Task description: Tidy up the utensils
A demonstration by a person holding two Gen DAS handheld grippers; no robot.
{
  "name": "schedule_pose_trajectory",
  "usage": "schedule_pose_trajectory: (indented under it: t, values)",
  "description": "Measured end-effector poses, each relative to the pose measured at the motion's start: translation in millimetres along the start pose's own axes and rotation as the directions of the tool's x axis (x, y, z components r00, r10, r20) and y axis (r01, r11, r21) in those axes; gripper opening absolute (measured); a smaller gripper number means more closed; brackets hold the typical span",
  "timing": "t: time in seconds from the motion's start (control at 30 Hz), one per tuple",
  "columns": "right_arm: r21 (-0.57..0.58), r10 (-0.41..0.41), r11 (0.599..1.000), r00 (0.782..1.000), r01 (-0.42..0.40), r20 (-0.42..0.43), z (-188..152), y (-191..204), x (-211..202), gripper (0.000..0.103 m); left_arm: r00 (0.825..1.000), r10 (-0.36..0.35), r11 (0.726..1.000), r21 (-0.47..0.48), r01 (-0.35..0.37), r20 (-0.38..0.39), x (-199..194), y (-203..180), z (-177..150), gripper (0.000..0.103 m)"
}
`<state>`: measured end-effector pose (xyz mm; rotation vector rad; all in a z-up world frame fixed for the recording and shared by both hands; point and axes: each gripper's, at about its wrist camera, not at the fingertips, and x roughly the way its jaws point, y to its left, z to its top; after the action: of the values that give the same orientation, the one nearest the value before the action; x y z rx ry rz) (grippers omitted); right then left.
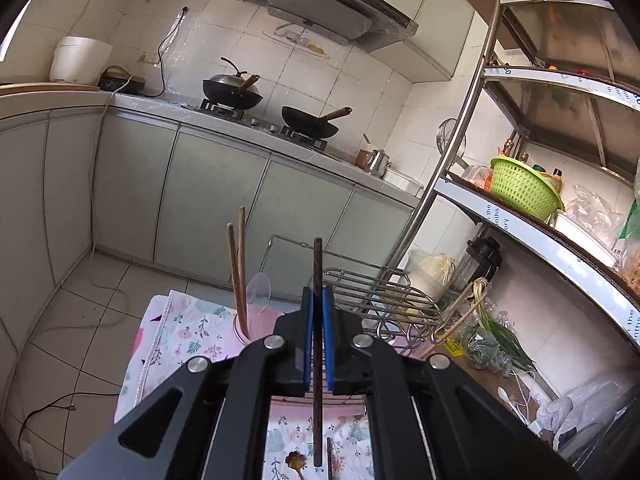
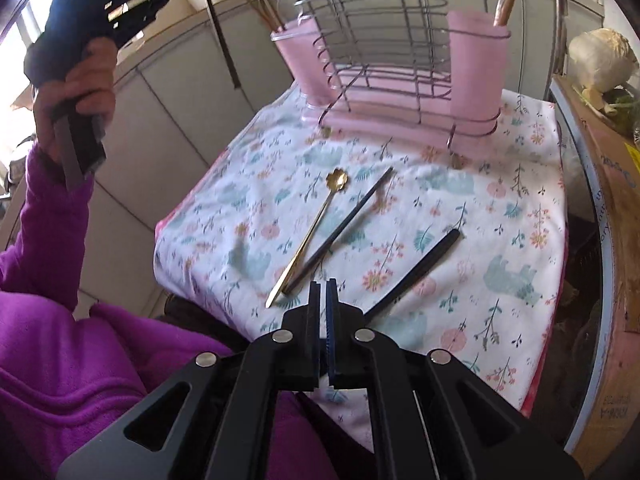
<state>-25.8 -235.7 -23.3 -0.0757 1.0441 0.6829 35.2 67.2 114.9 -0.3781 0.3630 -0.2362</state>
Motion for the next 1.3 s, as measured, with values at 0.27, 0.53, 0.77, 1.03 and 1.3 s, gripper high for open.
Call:
schedule_pose_trajectory:
  t: [0.27,0.53,0.77,1.03,1.3]
  values:
    - [-0.233,-0.042,0.972,0.997,0.027,-0.061,-38.3,35.9,11.2,0.058,1.0,-0.012,1.0,-0.003,0.012,0.024,-33.2,-6.6,-11.4,0.004]
    - [-0.46,-0.149,0.88,0.988,0.12,-0.027,-64.4,55.4,34.3,0.061,1.0,0.008,1.0,0.003,-0.008,0.021,-61.5,-13.4,-21.7,0.004]
    - [-0.612,-0.231,0.752,0.967,0.245,0.104,-81.0,72.8,44.4,0.061,1.0,0.008,1.0,0.003,-0.008,0.02,-73.8,-18.7,-25.0,0.004]
    - [-0.637,-0.215,0.73,0.968,0.248,0.131,-87.9,63.0,52.6,0.06,1.0,0.012,1.0,0.004,-0.012,0.008,-69.8,-21.6,-25.7,0.004]
    - [-0.609,-0.162,0.759,0.972,0.232,0.169,-86.2,64.0,39.8,0.044,1.0,0.012,1.0,-0.02,-0.012,-0.02,-60.2,-15.8,-29.1,0.004]
